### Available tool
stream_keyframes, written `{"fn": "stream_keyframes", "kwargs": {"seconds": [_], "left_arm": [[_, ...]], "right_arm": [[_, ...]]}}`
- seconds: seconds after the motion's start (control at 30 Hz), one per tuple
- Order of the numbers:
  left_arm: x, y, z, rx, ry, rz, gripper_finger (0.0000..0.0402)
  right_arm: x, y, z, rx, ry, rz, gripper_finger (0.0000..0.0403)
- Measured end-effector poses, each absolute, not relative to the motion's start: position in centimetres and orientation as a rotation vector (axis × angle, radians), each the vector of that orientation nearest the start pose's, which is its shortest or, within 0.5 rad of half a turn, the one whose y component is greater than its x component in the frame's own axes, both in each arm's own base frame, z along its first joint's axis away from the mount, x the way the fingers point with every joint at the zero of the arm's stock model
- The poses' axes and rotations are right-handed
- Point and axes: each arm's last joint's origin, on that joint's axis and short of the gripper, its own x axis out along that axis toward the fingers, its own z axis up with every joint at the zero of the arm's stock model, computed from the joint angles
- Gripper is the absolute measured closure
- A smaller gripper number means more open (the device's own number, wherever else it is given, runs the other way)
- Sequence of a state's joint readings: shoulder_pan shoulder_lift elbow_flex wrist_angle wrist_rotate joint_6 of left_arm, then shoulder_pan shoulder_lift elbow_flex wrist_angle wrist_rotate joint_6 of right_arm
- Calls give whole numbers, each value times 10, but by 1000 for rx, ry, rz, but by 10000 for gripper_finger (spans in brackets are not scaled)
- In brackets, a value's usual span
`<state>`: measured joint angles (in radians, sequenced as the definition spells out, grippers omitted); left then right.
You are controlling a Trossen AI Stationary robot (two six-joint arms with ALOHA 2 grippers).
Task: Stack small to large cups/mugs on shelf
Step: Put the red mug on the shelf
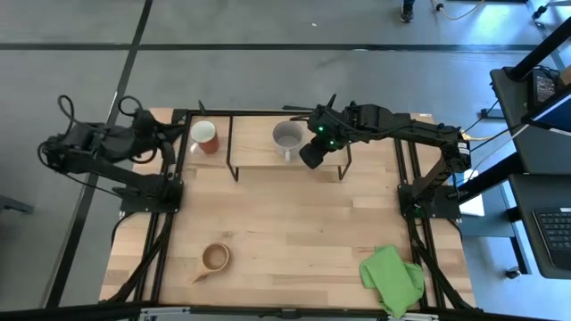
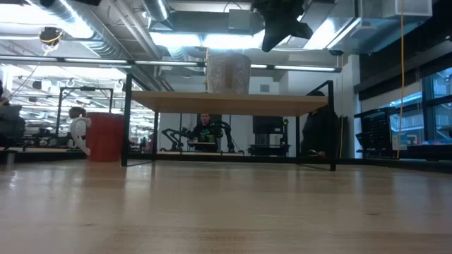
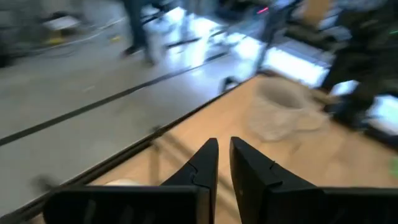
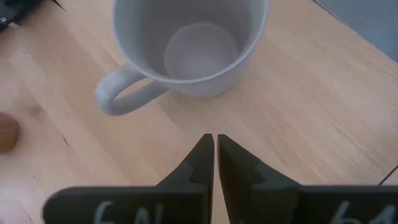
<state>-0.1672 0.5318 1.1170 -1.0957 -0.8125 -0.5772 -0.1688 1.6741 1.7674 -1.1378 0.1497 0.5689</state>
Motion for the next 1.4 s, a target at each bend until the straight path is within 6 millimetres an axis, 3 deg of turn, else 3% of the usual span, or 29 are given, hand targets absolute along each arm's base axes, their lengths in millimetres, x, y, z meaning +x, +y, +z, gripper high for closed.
{"fn": "stream_keyframes", "kwargs": {"seconds": [0.2, 0.53, 0.77, 0.97, 1.17, 1.27, 1.4], "left_arm": [[36, 17, 388, -291, 310, 832, 365], [45, 22, 383, -250, 383, 981, 288], [72, 29, 377, -342, 509, 1027, 270], [110, 48, 362, -440, 701, 1053, 271], [148, 68, 352, -368, 822, 909, 271], [147, 85, 362, -356, 765, 899, 272], [126, 113, 382, -448, 716, 812, 272]], "right_arm": [[326, -61, 371, 514, 923, -589, 357], [302, -59, 441, 371, 757, -717, 268], [275, -61, 472, 347, 708, -821, 229], [265, -60, 480, 370, 706, -841, 225], [263, -58, 478, 358, 744, -846, 228], [262, -58, 477, 350, 752, -854, 227], [261, -58, 477, 321, 774, -853, 227]]}}
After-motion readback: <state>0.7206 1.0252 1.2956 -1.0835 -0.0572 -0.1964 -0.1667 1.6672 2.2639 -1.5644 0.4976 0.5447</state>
